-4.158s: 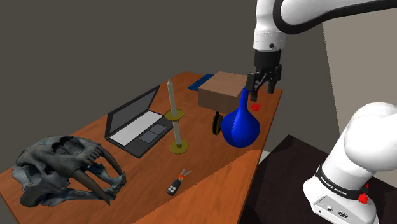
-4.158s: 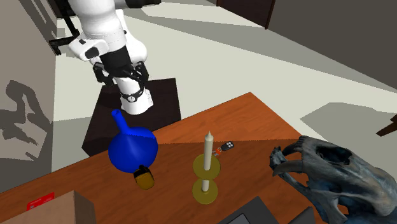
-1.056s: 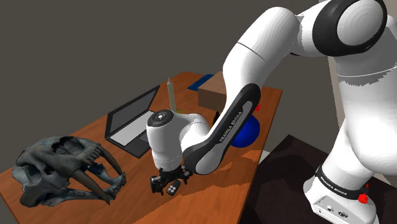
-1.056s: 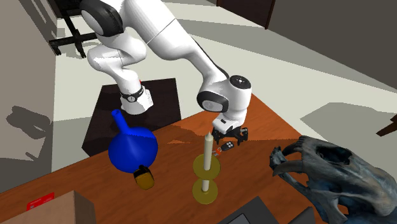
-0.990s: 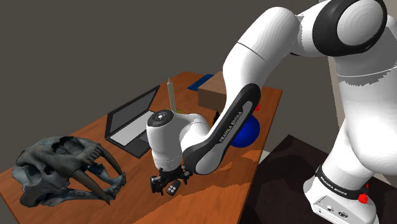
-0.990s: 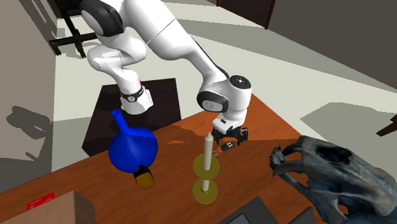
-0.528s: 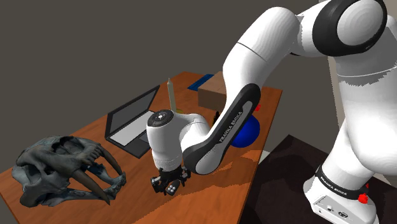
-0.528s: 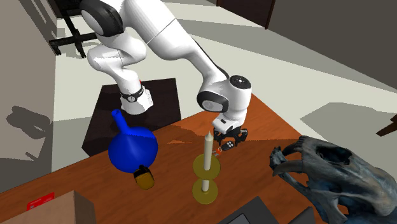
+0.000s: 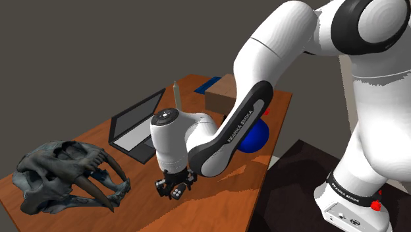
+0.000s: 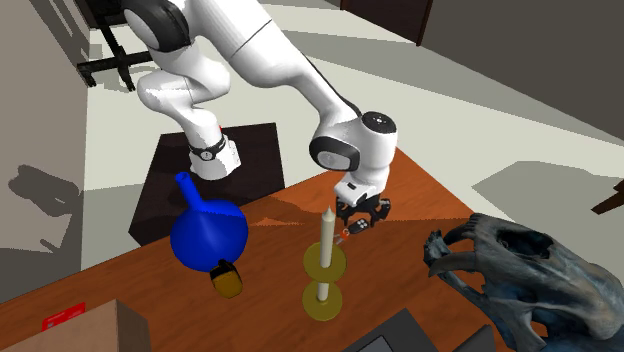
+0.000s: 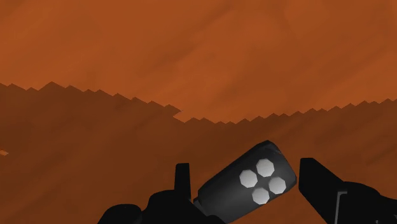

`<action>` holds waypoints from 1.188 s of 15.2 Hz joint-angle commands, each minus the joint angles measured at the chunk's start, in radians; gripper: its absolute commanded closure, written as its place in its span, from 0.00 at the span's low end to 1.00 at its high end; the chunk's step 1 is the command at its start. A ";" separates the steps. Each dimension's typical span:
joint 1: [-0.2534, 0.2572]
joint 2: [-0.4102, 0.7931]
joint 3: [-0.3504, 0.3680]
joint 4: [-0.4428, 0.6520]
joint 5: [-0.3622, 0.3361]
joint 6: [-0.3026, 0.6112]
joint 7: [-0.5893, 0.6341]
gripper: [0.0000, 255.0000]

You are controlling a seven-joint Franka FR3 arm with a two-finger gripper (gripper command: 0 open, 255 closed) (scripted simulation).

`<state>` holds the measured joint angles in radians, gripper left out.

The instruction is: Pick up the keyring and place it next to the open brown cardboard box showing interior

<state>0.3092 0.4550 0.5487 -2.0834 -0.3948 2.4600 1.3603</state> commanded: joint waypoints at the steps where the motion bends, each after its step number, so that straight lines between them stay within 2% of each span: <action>1: -0.008 -0.020 0.012 -0.001 0.016 -0.017 -0.009 1.00; 18: -0.073 -0.186 0.096 0.034 0.165 -0.189 -0.110 1.00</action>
<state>0.2398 0.2799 0.6401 -2.0501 -0.2390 2.2816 1.2561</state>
